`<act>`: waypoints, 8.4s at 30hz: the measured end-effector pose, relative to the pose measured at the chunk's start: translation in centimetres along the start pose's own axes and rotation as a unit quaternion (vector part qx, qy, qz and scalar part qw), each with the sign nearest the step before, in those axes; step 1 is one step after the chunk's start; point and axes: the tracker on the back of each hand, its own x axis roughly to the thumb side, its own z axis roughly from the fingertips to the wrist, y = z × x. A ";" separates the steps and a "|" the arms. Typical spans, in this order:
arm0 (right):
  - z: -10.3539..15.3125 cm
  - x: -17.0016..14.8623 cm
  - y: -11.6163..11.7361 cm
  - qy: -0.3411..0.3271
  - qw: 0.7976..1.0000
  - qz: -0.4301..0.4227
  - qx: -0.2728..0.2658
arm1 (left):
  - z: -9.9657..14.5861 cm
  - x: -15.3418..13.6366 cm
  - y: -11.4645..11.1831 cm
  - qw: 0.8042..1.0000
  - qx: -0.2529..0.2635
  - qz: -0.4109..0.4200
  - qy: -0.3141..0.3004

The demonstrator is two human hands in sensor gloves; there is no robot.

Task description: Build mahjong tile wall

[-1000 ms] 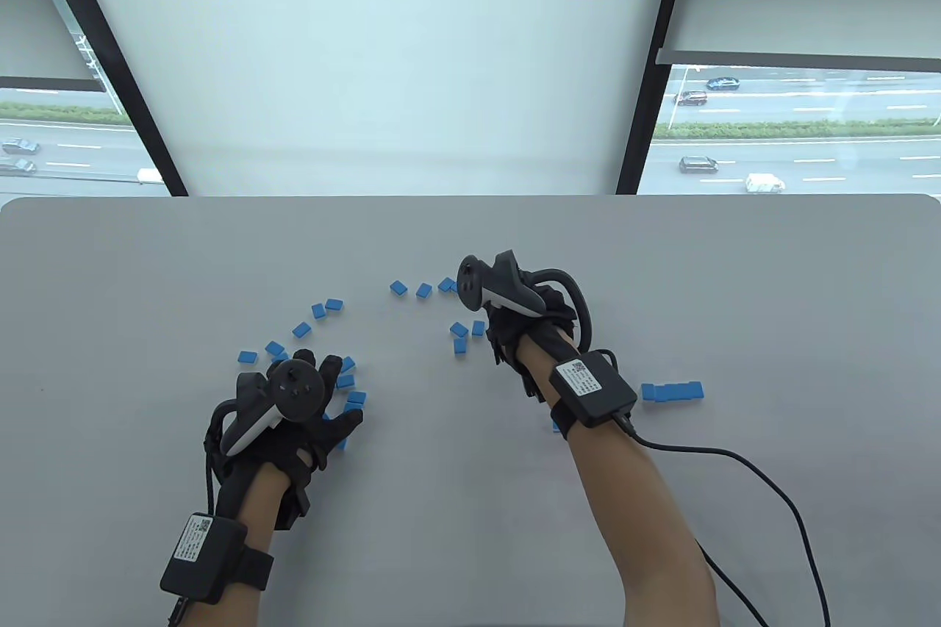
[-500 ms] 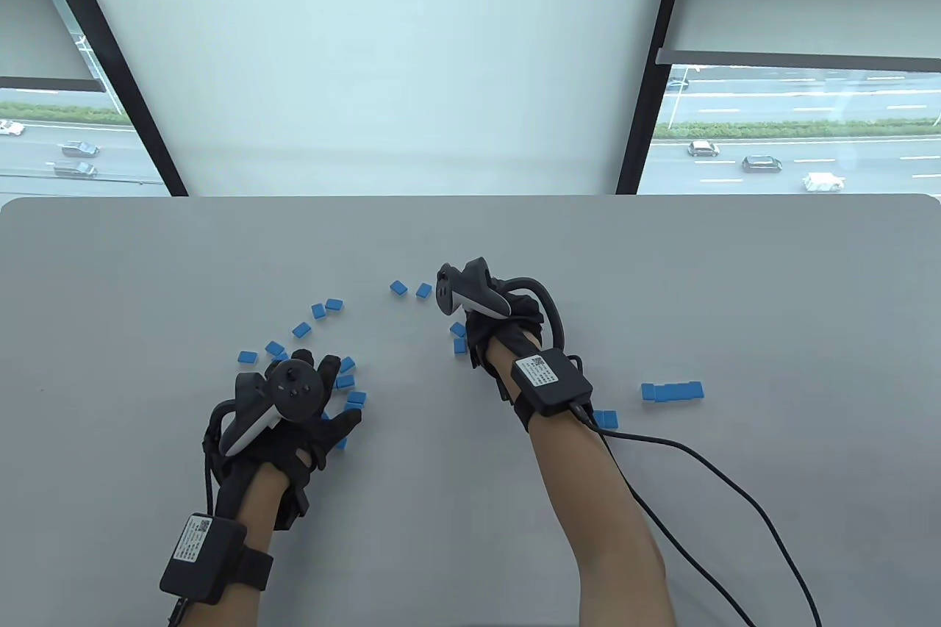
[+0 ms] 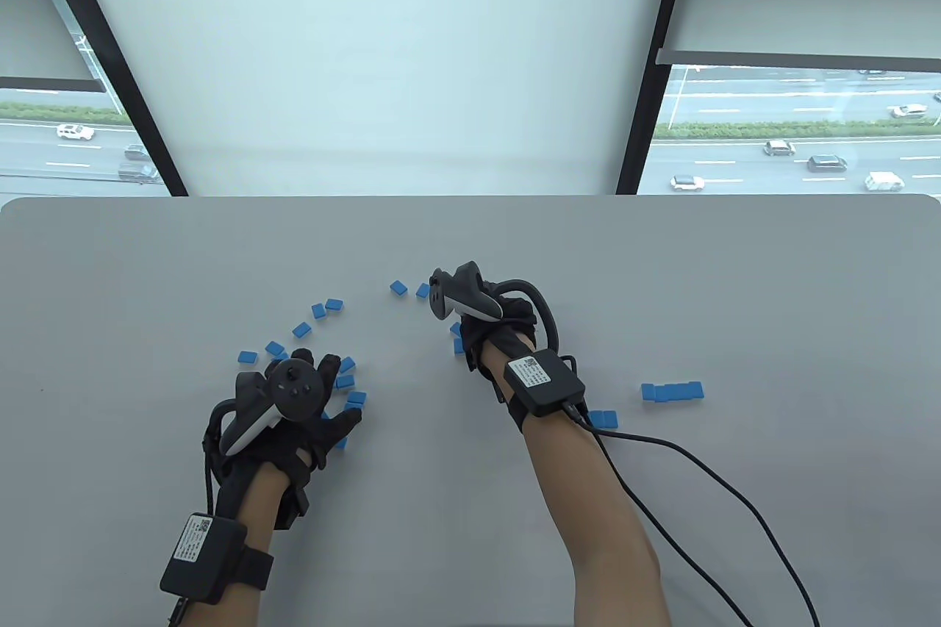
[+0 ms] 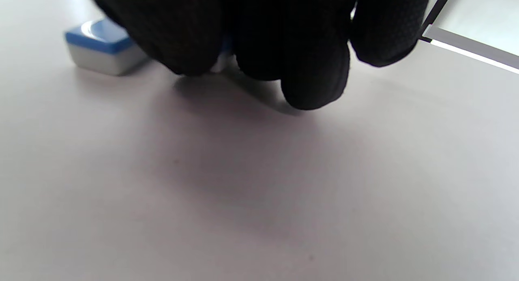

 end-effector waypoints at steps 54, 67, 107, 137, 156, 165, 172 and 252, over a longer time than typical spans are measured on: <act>12.5 -23.8 10.1 0.065 0.983 -0.129 -0.115 | 0.3 -0.3 -0.7 1.000 -0.018 0.001 0.011; 12.5 -23.4 10.2 0.063 0.984 -0.122 -0.116 | 0.2 -0.3 -0.6 1.000 -0.015 0.004 0.009; 2.9 1.6 0.7 -0.083 0.995 0.022 -0.051 | -0.2 -0.1 -0.4 1.000 -0.010 0.001 0.000; 10.1 -6.0 -4.2 -0.076 0.979 0.057 -0.182 | 0.0 0.0 -0.3 1.000 -0.006 -0.004 0.000; 15.1 -24.5 4.1 0.089 0.949 -0.124 -0.274 | -0.1 -0.4 -0.4 1.000 -0.012 -0.001 0.013; 12.3 -26.2 9.2 0.108 0.982 -0.099 -0.118 | -0.2 -0.7 -1.0 0.999 -0.025 -0.003 0.021; 11.9 -25.3 9.7 0.100 0.987 -0.085 -0.092 | -0.2 -0.7 -1.0 0.999 -0.026 -0.002 0.021; 12.5 -12.5 -6.5 -0.051 0.986 0.030 -0.158 | 0.3 -0.1 -0.1 1.000 -0.009 0.007 0.001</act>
